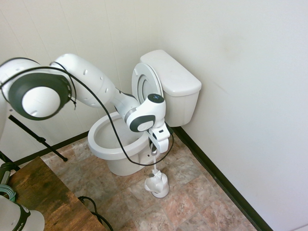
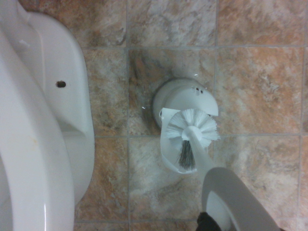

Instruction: Clean the toilet

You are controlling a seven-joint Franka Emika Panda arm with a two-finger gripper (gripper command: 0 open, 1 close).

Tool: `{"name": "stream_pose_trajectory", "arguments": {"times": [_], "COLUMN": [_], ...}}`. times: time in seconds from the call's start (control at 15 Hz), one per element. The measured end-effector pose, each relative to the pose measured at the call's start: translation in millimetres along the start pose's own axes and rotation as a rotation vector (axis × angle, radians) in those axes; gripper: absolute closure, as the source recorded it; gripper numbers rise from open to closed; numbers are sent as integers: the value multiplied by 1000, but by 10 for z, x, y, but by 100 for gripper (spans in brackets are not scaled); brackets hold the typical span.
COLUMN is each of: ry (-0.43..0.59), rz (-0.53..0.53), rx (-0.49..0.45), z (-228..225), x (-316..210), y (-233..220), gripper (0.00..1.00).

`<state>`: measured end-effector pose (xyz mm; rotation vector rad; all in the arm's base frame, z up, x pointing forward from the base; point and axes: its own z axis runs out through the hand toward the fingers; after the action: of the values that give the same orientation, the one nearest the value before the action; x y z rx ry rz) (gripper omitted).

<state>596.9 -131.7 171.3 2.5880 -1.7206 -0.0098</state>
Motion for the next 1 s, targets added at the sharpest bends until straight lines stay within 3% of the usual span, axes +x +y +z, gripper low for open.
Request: {"name": "stream_pose_trajectory", "arguments": {"times": [0.4,0.73,1.0], "ry": [67,154,151], "rz": [-27,-75,-148], "rx": [31,81,151], "z": [-1013,-1882,-2605], "x": [-583,-1148,-1826], "y": [569,582,619], "gripper": [100,100,100]}}
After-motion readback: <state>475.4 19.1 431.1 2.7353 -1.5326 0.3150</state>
